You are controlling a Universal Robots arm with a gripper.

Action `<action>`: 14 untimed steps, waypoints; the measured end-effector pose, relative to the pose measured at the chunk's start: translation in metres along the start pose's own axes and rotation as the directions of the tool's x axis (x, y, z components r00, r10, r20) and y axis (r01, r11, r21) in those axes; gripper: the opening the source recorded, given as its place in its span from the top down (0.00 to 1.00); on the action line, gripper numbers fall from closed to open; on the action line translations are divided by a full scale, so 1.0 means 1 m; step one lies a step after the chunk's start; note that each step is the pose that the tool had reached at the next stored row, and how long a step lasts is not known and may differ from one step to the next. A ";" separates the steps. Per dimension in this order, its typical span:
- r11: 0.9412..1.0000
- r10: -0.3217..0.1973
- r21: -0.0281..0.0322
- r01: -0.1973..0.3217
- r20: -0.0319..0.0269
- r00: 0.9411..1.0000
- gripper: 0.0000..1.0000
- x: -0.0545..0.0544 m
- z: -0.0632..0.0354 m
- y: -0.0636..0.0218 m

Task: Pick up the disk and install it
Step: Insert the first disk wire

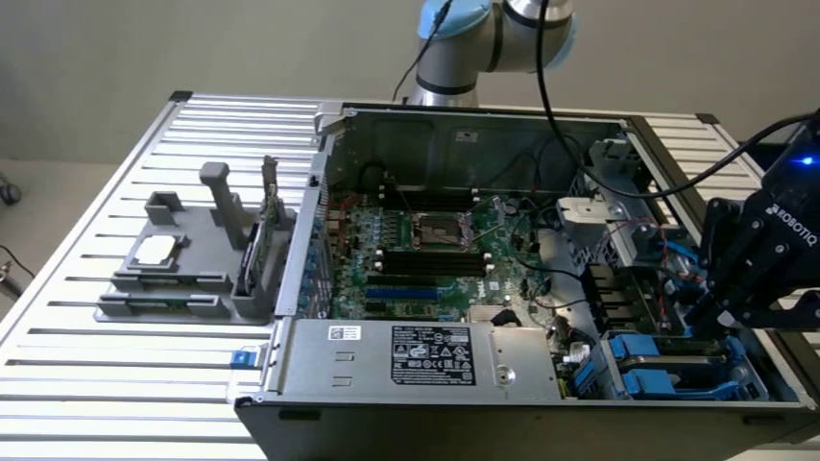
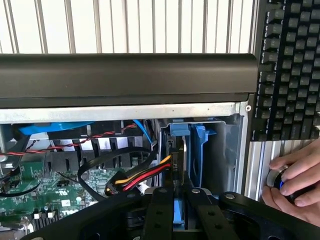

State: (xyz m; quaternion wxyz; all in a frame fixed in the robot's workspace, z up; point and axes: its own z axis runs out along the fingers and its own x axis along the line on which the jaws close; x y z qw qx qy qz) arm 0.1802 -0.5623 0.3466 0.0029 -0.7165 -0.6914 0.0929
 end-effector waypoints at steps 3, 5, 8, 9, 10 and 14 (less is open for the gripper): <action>1.000 0.004 -0.005 -0.004 0.010 1.000 0.84 0.001 0.0013 0.0000; 1.000 0.006 -0.008 -0.006 0.017 1.000 0.84 0.001 0.0024 0.0000; 1.000 0.008 -0.011 -0.007 0.022 1.000 0.84 0.002 0.0031 -0.0004; 1.000 0.008 -0.011 -0.008 0.023 1.000 0.84 0.002 0.0032 -0.0006; 1.000 0.008 -0.011 -0.008 0.023 1.000 0.84 0.003 0.0034 -0.0010; 1.000 0.009 -0.011 -0.008 0.025 1.000 0.84 0.004 0.0039 -0.0019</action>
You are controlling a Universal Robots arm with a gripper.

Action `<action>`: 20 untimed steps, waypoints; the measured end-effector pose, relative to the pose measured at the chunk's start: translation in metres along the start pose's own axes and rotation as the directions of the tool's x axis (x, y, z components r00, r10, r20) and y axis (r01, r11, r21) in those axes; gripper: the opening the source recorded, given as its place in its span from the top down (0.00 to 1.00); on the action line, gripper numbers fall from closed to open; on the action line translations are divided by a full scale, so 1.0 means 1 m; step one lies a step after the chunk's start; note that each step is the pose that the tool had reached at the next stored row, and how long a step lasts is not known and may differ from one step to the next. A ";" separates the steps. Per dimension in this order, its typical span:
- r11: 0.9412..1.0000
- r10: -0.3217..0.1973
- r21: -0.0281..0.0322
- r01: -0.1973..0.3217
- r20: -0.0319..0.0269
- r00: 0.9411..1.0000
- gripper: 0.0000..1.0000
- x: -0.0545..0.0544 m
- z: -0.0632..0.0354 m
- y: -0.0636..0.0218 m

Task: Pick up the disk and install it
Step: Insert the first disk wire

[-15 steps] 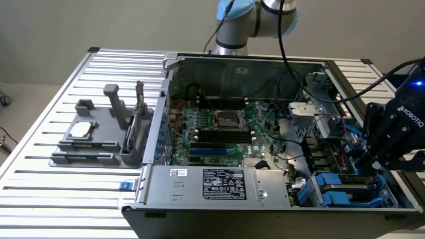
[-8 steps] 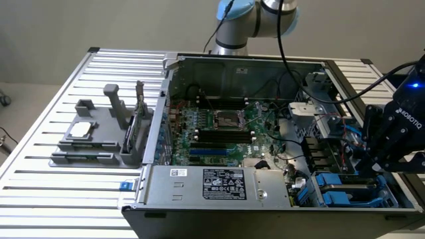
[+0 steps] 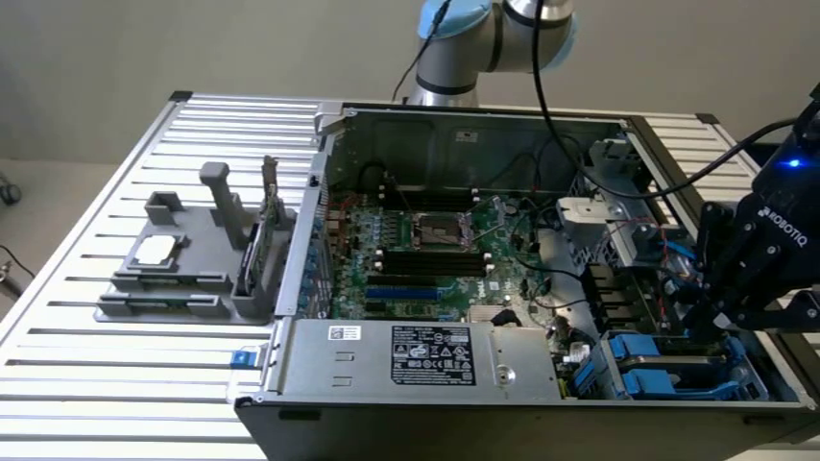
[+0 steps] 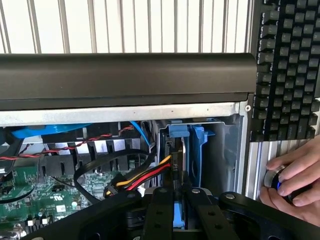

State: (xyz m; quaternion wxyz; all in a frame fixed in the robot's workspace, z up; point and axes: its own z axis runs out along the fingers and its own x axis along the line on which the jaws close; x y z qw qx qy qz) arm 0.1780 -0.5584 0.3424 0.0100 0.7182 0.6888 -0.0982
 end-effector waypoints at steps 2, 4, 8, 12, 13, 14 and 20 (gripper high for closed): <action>1.000 0.000 0.000 0.000 0.001 1.000 0.84 0.001 0.0004 -0.0002; 1.000 0.001 0.000 -0.001 0.003 1.000 0.84 0.002 0.0010 -0.0003; 1.000 0.002 -0.001 -0.002 0.009 1.000 0.84 0.002 0.0020 -0.0002; 1.000 0.003 -0.002 -0.003 0.019 1.000 0.84 0.003 0.0020 -0.0003; 1.000 0.003 -0.003 -0.003 0.021 1.000 0.84 0.003 0.0021 -0.0003; 1.000 0.003 -0.003 -0.003 0.022 1.000 0.84 0.004 0.0021 -0.0003; 1.000 0.005 -0.005 -0.005 0.031 1.000 0.84 0.007 0.0020 -0.0004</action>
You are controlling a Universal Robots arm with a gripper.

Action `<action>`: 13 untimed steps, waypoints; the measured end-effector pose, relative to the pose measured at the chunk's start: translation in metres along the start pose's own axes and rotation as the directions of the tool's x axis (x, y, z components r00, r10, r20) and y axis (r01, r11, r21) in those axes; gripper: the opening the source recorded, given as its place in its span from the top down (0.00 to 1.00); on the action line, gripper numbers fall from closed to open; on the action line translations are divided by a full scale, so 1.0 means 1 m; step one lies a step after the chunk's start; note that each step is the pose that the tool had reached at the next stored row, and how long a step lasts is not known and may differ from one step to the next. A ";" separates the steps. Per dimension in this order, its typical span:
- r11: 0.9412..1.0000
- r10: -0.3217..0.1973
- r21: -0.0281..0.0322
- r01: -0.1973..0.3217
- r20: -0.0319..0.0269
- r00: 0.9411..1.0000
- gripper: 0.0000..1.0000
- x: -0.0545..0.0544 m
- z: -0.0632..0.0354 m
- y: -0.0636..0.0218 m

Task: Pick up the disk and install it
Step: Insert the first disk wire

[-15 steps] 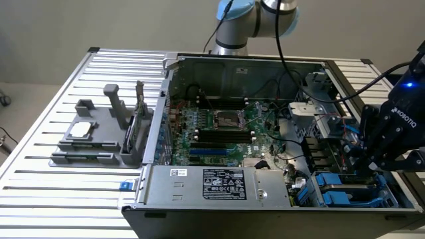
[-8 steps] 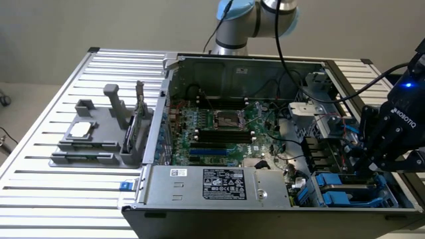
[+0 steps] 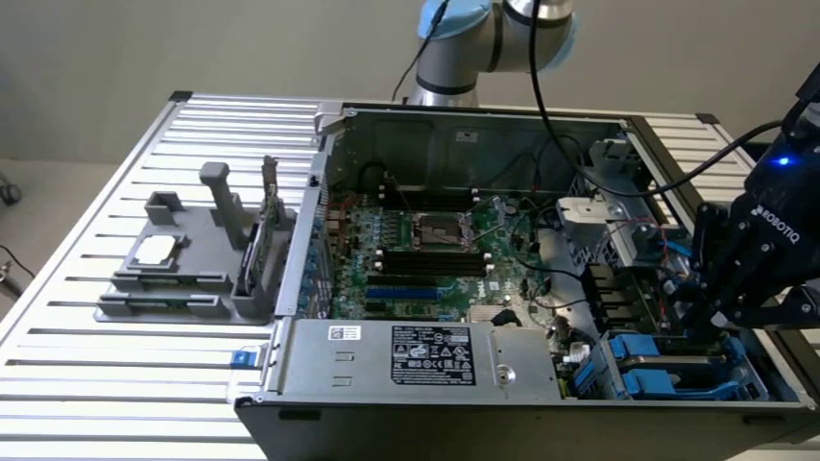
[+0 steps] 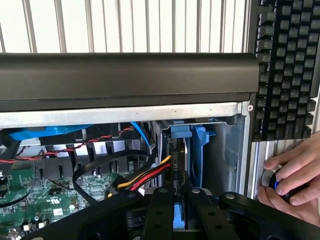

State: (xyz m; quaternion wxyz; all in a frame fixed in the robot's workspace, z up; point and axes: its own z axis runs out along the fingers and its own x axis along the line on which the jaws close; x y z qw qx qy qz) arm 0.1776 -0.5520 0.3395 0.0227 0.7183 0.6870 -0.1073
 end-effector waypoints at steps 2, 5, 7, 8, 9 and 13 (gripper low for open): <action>1.000 0.001 -0.001 -0.001 0.003 1.000 0.84 0.000 0.0001 0.0000; 1.000 0.001 -0.002 -0.001 0.007 1.000 0.84 0.001 0.0006 0.0001; 1.000 0.001 -0.003 -0.001 0.009 1.000 0.84 0.001 0.0009 0.0001; 1.000 0.002 -0.003 -0.002 0.010 1.000 0.84 0.001 0.0011 0.0000; 1.000 0.002 -0.004 -0.002 0.010 1.000 0.84 0.001 0.0013 0.0000; 1.000 0.003 -0.005 -0.003 0.013 1.000 0.84 0.002 0.0018 -0.0003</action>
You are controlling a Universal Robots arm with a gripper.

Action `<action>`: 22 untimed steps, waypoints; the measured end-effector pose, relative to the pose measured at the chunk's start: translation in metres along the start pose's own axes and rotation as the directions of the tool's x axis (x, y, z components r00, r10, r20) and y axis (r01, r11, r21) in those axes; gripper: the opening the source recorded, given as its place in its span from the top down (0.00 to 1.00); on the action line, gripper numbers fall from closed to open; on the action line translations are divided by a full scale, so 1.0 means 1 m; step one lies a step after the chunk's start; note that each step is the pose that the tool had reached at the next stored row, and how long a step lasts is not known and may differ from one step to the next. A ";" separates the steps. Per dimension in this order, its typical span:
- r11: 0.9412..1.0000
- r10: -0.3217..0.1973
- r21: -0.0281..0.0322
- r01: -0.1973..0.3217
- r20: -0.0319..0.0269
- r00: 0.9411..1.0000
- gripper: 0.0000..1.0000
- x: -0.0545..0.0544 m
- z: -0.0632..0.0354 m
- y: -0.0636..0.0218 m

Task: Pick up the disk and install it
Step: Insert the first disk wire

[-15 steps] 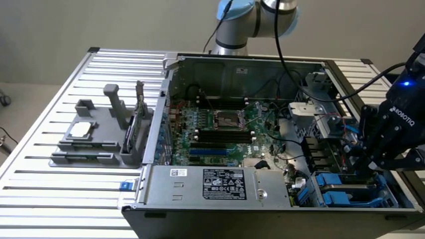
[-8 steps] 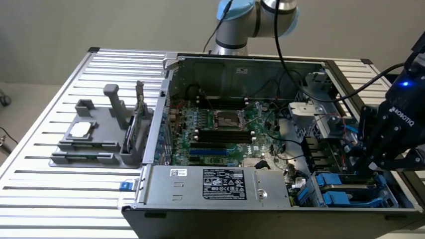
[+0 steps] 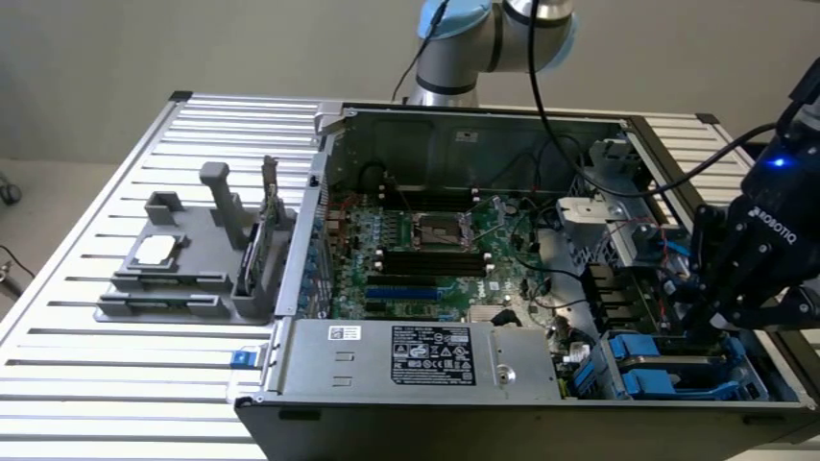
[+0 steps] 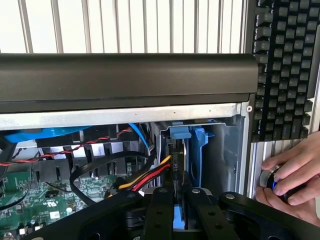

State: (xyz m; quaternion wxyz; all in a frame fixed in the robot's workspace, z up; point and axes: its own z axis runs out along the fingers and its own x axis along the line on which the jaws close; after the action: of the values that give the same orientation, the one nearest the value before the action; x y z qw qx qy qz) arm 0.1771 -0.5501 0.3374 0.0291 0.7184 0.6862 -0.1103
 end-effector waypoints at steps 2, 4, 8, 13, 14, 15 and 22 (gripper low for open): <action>1.000 0.001 0.000 -0.001 0.001 1.000 0.84 0.001 0.0002 -0.0001; 1.000 0.001 0.000 -0.001 0.002 1.000 0.84 0.001 0.0003 -0.0002; 1.000 0.003 0.000 -0.003 0.005 1.000 0.84 0.002 0.0008 -0.0003; 1.000 0.005 0.000 -0.005 0.009 1.000 0.84 0.002 0.0012 -0.0003; 1.000 0.006 0.000 -0.006 0.009 1.000 0.84 0.002 0.0014 -0.0002; 1.000 0.006 0.000 -0.006 0.009 1.000 0.84 0.002 0.0016 -0.0002; 1.000 0.007 0.001 -0.007 0.009 1.000 0.84 0.002 0.0022 -0.0001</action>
State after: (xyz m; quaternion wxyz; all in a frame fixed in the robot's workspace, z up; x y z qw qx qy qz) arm 0.1769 -0.5482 0.3347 0.0324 0.7202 0.6836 -0.1137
